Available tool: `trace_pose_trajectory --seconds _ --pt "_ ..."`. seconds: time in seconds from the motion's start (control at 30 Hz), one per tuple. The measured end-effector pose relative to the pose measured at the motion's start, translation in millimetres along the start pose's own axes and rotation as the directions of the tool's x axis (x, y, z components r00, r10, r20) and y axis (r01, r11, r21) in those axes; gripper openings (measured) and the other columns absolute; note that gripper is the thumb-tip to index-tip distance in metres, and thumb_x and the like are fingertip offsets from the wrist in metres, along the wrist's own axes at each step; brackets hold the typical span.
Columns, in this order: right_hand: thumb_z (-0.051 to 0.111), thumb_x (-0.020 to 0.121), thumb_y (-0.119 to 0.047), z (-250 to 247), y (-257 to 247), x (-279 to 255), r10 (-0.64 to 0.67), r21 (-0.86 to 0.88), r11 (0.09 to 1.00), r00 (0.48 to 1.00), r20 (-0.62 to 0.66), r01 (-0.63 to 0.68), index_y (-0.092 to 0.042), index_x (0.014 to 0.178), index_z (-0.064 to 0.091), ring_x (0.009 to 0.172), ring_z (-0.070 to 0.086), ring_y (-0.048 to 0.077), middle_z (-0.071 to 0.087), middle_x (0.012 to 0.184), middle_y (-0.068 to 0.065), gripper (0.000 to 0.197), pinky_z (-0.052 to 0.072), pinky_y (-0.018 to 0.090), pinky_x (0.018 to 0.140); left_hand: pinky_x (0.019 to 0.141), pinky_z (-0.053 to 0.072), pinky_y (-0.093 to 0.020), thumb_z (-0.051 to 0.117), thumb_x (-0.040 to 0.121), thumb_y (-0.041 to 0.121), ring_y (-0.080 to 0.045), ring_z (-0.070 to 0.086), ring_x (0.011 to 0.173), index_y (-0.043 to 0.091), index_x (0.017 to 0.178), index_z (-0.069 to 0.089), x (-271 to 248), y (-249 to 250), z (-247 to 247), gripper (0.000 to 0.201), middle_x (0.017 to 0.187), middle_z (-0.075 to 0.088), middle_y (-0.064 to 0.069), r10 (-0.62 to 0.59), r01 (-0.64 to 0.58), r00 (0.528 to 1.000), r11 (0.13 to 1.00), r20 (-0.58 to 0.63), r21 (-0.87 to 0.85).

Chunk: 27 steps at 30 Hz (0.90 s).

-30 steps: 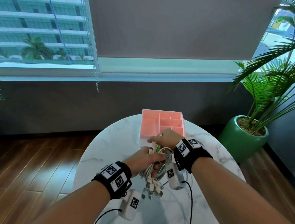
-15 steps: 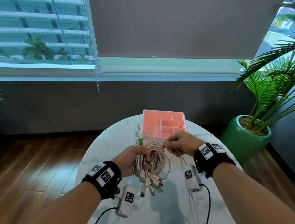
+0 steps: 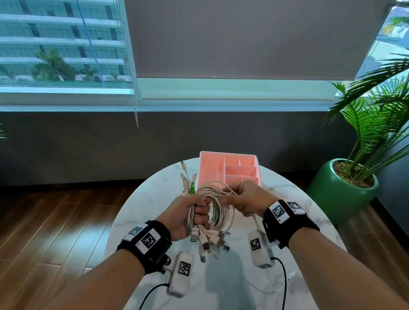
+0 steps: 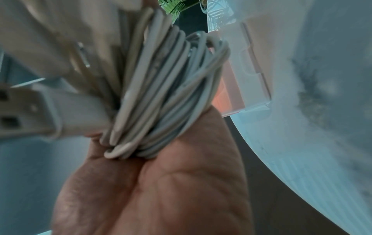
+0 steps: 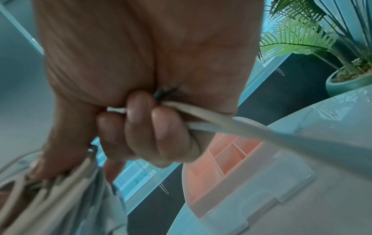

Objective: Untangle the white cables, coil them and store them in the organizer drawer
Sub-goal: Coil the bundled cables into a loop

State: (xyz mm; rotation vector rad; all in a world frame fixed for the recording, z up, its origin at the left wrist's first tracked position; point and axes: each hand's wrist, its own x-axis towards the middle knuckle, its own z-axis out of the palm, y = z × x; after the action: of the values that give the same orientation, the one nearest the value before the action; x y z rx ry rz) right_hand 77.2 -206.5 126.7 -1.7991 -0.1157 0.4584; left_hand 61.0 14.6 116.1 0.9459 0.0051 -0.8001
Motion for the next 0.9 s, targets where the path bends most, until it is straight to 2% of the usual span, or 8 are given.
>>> trace_pose_trajectory --seconds 0.17,0.3,0.4,0.5,0.57,0.67,0.77,0.9 --pt "0.077 0.081 -0.032 -3 4 -4 -0.002 0.208 0.978 1.0 -0.016 0.006 -0.008 0.088 0.073 0.046 0.024 0.012 0.033 0.056 -0.001 0.025 0.02 0.021 0.042 0.051 0.048 -0.029 0.052 0.075 0.008 -0.009 0.034 0.037 0.011 0.082 0.051 -6 9 -1 0.008 0.054 0.032 0.006 0.018 -0.015 0.999 0.996 0.035 -0.092" --pt "0.063 0.095 -0.02 -7 22 -6 0.023 0.369 0.928 0.977 -0.212 0.058 -0.007 0.093 0.074 0.049 0.027 0.012 0.034 0.058 -0.001 0.017 0.024 0.023 0.044 0.052 0.052 -0.03 0.054 0.077 0.009 -0.008 0.035 0.037 0.012 0.081 0.049 -10 23 -4 0.007 0.054 0.033 0.007 0.023 -0.009 0.997 0.98 0.069 -0.197" --pt "0.063 0.096 -0.023 4 36 0 0.01 0.213 0.974 0.926 -0.377 0.076 -0.015 0.088 0.077 0.049 0.03 0.01 0.04 0.062 0.001 0.018 0.028 0.025 0.046 0.051 0.052 -0.029 0.05 0.086 0.012 -0.007 0.036 0.038 0.013 0.081 0.049 -10 26 -3 0.006 0.055 0.033 0.009 0.015 -0.001 0.998 0.974 0.058 -0.225" --pt "0.058 0.097 -0.042 21 49 0 -0.045 0.001 0.999 0.876 -0.48 0.052 -0.018 0.076 0.073 0.042 0.029 0.006 0.04 0.054 -0.008 0.035 0.025 0.024 0.046 0.045 0.048 -0.026 0.048 0.092 0.024 -0.006 0.037 0.037 0.011 0.081 0.051 -10 27 0 0.017 0.055 0.035 0.009 0.007 0.012 0.999 0.931 0.052 -0.366" --pt "0.049 0.099 -0.047 35 59 2 -0.096 -0.137 0.99 0.87 -0.483 0.033 -0.016 0.074 0.069 0.04 0.031 0.002 0.041 0.046 -0.013 0.044 0.028 0.024 0.05 0.041 0.044 -0.022 0.05 0.095 0.028 -0.006 0.038 0.037 0.01 0.078 0.052 -8 27 1 0.024 0.053 0.036 0.009 0.008 0.006 1.0 0.893 0.03 -0.45" --pt "0.045 0.094 -0.047 65 67 9 -0.074 -0.146 0.989 0.899 -0.432 0.011 -0.011 0.077 0.065 0.056 0.045 0.007 0.056 0.06 -0.011 0.045 0.037 0.033 0.062 0.043 0.039 -0.016 0.057 0.091 0.029 -0.006 0.04 0.039 0.012 0.076 0.051 -3 26 0 0.023 0.053 0.038 0.009 0.052 -0.066 0.998 0.844 -0.042 -0.532" --pt "0.04 0.092 -0.033 88 68 10 -0.121 -0.196 0.979 0.929 -0.351 0.054 -0.026 0.076 0.06 0.058 0.045 -0.004 0.057 0.059 -0.025 0.026 0.035 0.019 0.062 0.045 0.041 -0.017 0.057 0.093 0.029 -0.006 0.042 0.043 0.013 0.068 0.055 3 23 1 0.029 0.053 0.039 0.008 0.121 -0.183 0.982 0.807 -0.145 -0.561" --pt "0.04 0.103 -0.021 107 62 -6 -0.094 -0.298 0.954 0.967 -0.237 0.019 -0.023 0.099 0.06 0.057 0.041 0.002 0.046 0.066 -0.014 0.021 0.033 0.022 0.057 0.052 0.045 -0.023 0.053 0.101 0.024 -0.008 0.044 0.046 0.016 0.065 0.052 10 24 -1 0.038 0.053 0.043 0.005 0.281 -0.44 0.872 0.806 -0.4 -0.395"
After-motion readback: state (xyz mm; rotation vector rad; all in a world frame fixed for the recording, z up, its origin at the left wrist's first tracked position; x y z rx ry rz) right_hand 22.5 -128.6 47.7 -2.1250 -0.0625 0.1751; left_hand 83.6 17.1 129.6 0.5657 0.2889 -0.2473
